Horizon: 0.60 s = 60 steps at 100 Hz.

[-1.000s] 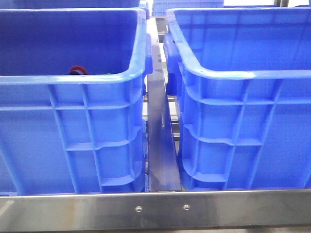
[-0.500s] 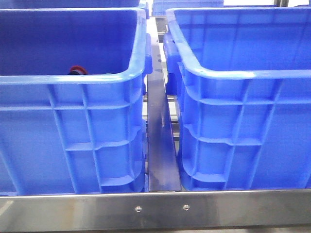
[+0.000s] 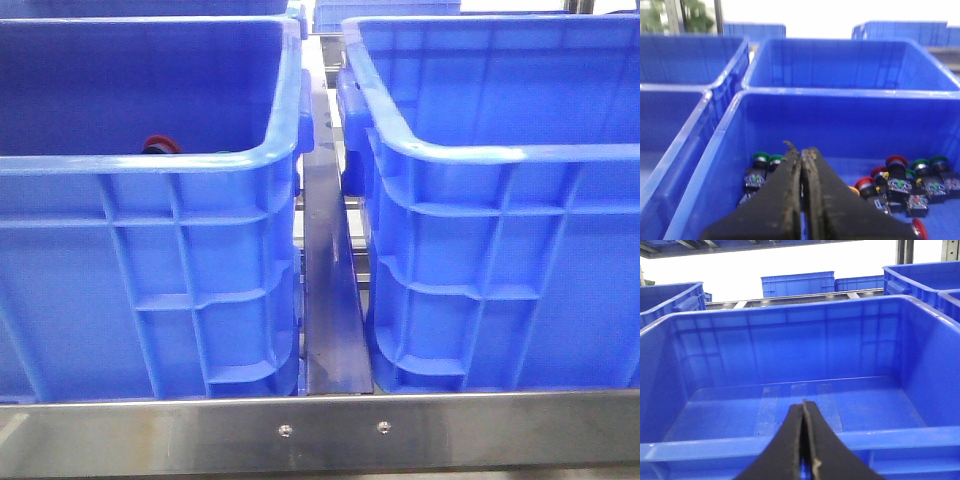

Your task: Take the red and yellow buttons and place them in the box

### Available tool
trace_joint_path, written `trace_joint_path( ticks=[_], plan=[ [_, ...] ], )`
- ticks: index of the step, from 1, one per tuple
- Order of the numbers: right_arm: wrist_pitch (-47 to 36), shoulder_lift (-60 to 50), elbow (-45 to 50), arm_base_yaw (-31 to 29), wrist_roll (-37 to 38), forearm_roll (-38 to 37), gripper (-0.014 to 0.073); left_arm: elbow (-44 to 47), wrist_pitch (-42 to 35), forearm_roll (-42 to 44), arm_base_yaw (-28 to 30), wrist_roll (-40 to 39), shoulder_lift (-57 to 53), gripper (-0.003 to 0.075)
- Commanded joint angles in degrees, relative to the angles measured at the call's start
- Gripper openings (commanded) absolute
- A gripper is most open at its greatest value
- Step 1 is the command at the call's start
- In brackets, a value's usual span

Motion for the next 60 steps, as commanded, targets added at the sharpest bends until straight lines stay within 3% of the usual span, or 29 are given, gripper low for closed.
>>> trace_joint_path(
  ticks=[1,28,60],
  plan=[
    [-4.87,-1.51,-0.58,-0.15,0.01,-0.38,-0.0069,-6.72,2.03,-0.77,0.02,-0.37,6.41,-0.0019],
    [-4.87,-1.51,-0.58,-0.15,0.01,-0.38,-0.0069,-18.66,12.95,-2.18,-0.08,-0.26,21.83,-0.0019],
    [-4.87,-1.51,-0.58,-0.15,0.01,-0.38,-0.0069,-19.52,12.46,-4.48,-0.20,-0.12,29.82,-0.0009]
  ],
)
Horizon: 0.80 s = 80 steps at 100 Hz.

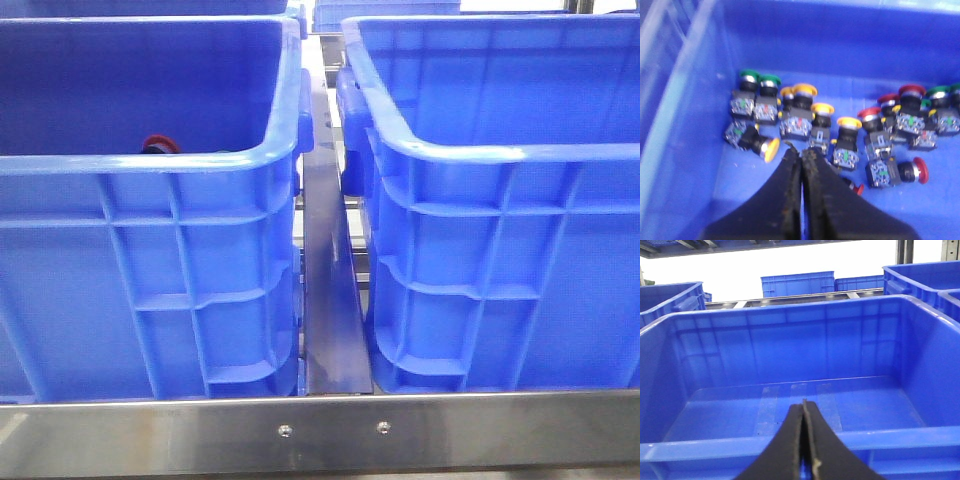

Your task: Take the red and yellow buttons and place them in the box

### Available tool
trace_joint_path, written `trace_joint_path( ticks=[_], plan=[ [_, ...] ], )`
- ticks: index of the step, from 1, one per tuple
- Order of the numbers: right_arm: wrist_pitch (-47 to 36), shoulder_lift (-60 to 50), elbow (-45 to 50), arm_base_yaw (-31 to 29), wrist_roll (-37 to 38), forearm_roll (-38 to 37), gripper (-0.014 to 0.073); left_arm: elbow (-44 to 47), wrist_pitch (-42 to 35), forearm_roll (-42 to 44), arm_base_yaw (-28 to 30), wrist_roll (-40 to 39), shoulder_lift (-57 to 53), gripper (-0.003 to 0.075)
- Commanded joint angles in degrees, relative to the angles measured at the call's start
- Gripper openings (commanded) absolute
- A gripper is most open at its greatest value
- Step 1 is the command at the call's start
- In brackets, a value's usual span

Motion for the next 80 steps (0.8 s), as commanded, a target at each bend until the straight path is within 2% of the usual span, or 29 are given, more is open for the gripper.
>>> trace_joint_path(
  ticks=[1,10,15,27,34,39,57,80],
  plan=[
    [-4.87,-1.51,-0.58,-0.15,0.01,-0.38,-0.0069,-2.04,-3.57,-1.26,-0.20,0.26,0.73,-0.0001],
    [-4.87,-1.51,-0.58,-0.15,0.01,-0.38,-0.0069,-2.04,-3.57,-3.30,-0.20,3.71,1.54,0.0089],
    [-4.87,-1.51,-0.58,-0.15,0.01,-0.38,-0.0069,-2.04,-3.57,-4.30,-0.20,4.23,1.67,0.0175],
    [-4.87,-1.51,-0.58,-0.15,0.01,-0.38,-0.0069,-2.04,-3.82,-4.94,-0.20,4.23,1.81,0.0440],
    [-4.87,-1.51,-0.58,-0.15,0.01,-0.38,-0.0069,-2.04,-4.04,-5.66,-0.20,4.23,1.81,0.0536],
    [-4.87,-1.51,-0.58,-0.15,0.01,-0.38,-0.0069,-2.04,-4.07,-6.31,-0.20,4.23,1.81,0.0557],
    [-4.87,-1.51,-0.58,-0.15,0.01,-0.38,-0.0069,-3.75,-4.04,-9.49,-0.84,6.35,3.39,0.0555],
    [-4.87,-1.51,-0.58,-0.15,0.01,-0.38,-0.0069,-10.04,-4.04,-10.58,-10.64,7.40,13.33,0.0555]
  ],
)
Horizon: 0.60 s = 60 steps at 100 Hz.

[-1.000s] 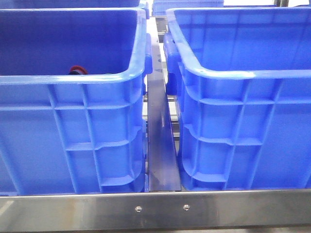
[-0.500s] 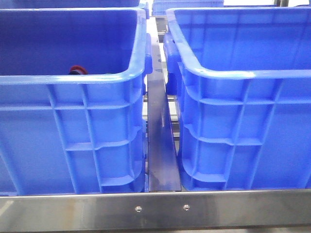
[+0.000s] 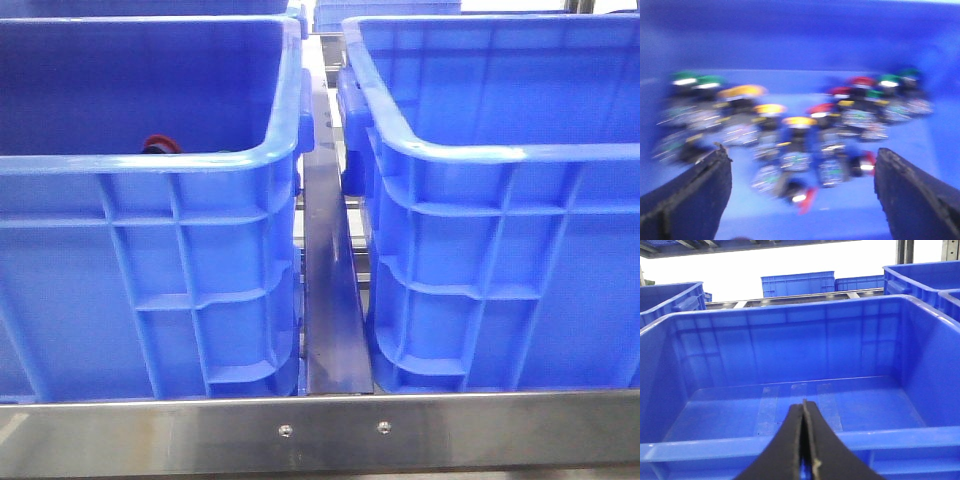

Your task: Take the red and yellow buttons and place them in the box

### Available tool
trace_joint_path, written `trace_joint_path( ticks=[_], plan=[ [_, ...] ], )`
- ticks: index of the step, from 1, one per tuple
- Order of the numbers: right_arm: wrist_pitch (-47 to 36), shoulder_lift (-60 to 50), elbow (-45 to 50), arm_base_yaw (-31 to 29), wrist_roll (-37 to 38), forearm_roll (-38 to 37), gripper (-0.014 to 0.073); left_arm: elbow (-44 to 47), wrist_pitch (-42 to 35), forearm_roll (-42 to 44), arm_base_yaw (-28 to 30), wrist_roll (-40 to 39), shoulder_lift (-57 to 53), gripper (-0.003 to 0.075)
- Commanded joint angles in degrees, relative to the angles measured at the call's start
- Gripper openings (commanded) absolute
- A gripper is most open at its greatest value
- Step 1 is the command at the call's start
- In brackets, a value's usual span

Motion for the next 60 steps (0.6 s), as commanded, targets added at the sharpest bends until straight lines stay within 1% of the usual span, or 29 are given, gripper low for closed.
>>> trace_joint_path(
  ticks=[1,15,27,43,60],
  plan=[
    [-4.87,-1.51,-0.58,-0.15,0.01,-0.38,-0.0069,-4.38,-3.58,-1.31,-4.29,0.31,3.77,0.0555],
    [-4.87,-1.51,-0.58,-0.15,0.01,-0.38,-0.0069,-9.87,-3.69,0.48,-10.90,0.31,12.19,0.0555],
    [-4.87,-1.51,-0.58,-0.15,0.01,-0.38,-0.0069,-15.29,-2.88,2.45,-14.26,0.31,20.62,0.0555],
    [-4.87,-1.51,-0.58,-0.15,0.01,-0.38,-0.0069,-21.23,-1.49,3.20,-15.32,0.31,29.20,0.0555],
    [-4.87,-1.51,-0.58,-0.15,0.01,-0.38,-0.0069,-23.73,-1.05,4.98,-15.32,0.31,35.30,0.0555]
  ],
)
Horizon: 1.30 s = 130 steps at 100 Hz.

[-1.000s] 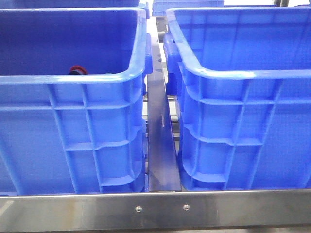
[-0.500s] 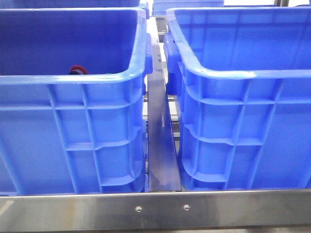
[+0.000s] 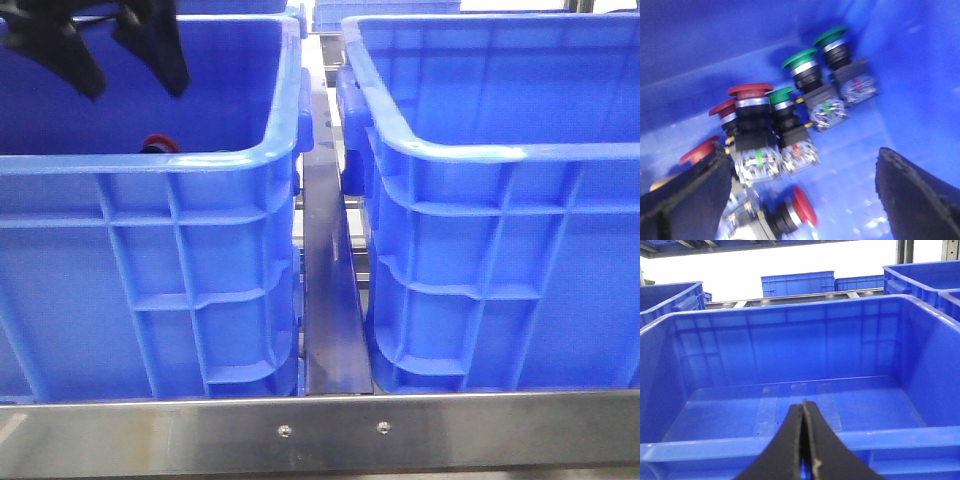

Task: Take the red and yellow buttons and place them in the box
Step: 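Lower the left gripper into the button crate and grasp a red button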

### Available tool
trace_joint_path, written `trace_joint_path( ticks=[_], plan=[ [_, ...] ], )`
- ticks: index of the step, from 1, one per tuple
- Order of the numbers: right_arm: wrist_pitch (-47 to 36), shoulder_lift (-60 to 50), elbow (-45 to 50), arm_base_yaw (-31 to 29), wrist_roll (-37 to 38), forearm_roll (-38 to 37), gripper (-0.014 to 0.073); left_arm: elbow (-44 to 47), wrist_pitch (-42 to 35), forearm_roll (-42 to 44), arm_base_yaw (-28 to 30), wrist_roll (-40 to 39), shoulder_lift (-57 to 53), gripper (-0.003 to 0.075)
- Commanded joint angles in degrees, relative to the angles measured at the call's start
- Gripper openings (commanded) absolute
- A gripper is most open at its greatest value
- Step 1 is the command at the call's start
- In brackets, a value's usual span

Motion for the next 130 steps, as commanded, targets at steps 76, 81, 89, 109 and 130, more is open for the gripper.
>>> trace_joint_path(
  ticks=[76,81,89,109,130],
  plan=[
    [-4.87,-1.51,-0.58,-0.15,0.01,-0.38,-0.0069,-2.72,-4.40,3.27,2.59,-2.23,5.14,0.0555],
    [-4.87,-1.51,-0.58,-0.15,0.01,-0.38,-0.0069,-2.72,-4.62,3.27,2.59,-2.23,5.14,0.0555],
    [-4.87,-1.51,-0.58,-0.15,0.01,-0.38,-0.0069,-2.72,-5.01,3.27,2.59,-2.23,5.14,0.0555],
    [-4.87,-1.51,-0.58,-0.15,0.01,-0.38,-0.0069,-2.72,-4.88,3.27,2.59,-2.23,7.33,0.0555],
    [-4.87,-1.51,-0.58,-0.15,0.01,-0.38,-0.0069,-2.72,-4.63,3.27,2.59,-2.23,8.16,0.0542]
  ],
)
